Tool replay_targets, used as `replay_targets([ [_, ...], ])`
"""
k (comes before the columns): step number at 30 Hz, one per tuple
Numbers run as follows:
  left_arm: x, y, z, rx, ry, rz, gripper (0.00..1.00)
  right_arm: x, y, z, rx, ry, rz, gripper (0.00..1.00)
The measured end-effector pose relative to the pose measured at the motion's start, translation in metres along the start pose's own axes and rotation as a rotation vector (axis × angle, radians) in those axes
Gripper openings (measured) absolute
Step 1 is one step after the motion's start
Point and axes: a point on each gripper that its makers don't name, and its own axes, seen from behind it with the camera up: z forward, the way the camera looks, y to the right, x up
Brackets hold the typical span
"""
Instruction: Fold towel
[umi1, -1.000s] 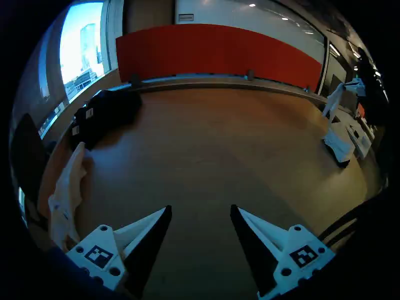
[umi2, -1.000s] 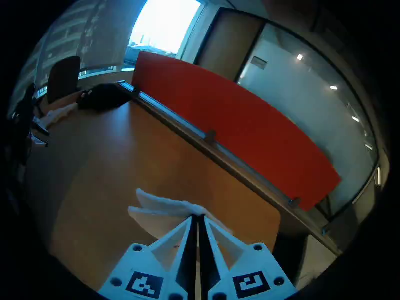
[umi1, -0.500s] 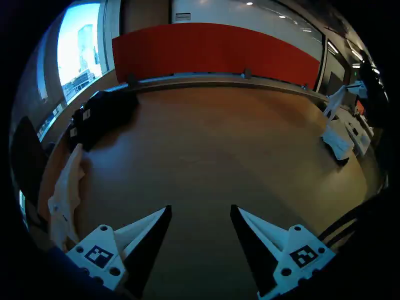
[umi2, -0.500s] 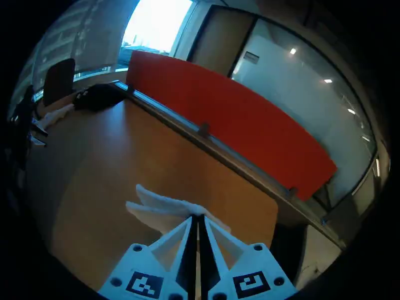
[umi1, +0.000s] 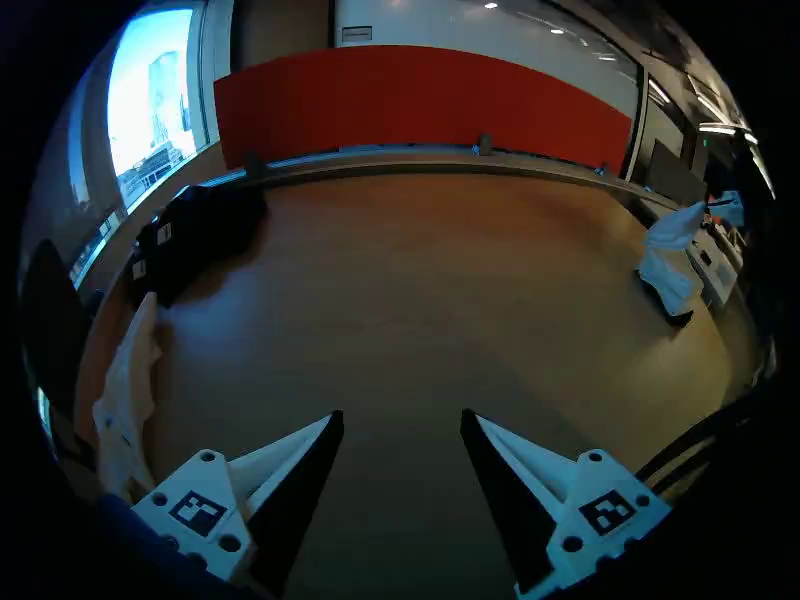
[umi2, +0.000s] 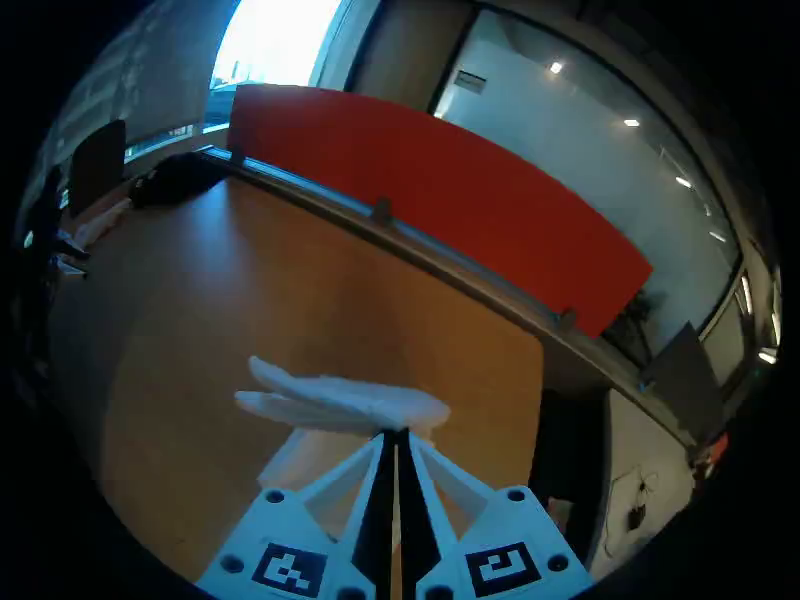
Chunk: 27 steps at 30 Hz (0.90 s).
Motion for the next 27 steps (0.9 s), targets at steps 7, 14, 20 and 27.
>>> replay_targets([
  [7, -0.002, 0.001, 0.000, -0.001, -0.005, 0.007, 0.86, -0.035, 0.003, -0.007, -0.019, -0.040, 0.046, 0.05],
  [14, -0.002, 0.002, -0.001, -0.002, -0.007, 0.013, 0.86, -0.056, 0.000, -0.008, -0.023, -0.072, 0.062, 0.05],
  [20, -0.001, 0.002, -0.001, 0.000, -0.008, 0.016, 0.86, -0.070, -0.002, -0.007, -0.026, -0.094, 0.074, 0.05],
  [27, -0.002, 0.001, -0.001, 0.001, -0.011, 0.014, 0.86, -0.095, -0.007, -0.004, -0.027, -0.133, 0.103, 0.05],
])
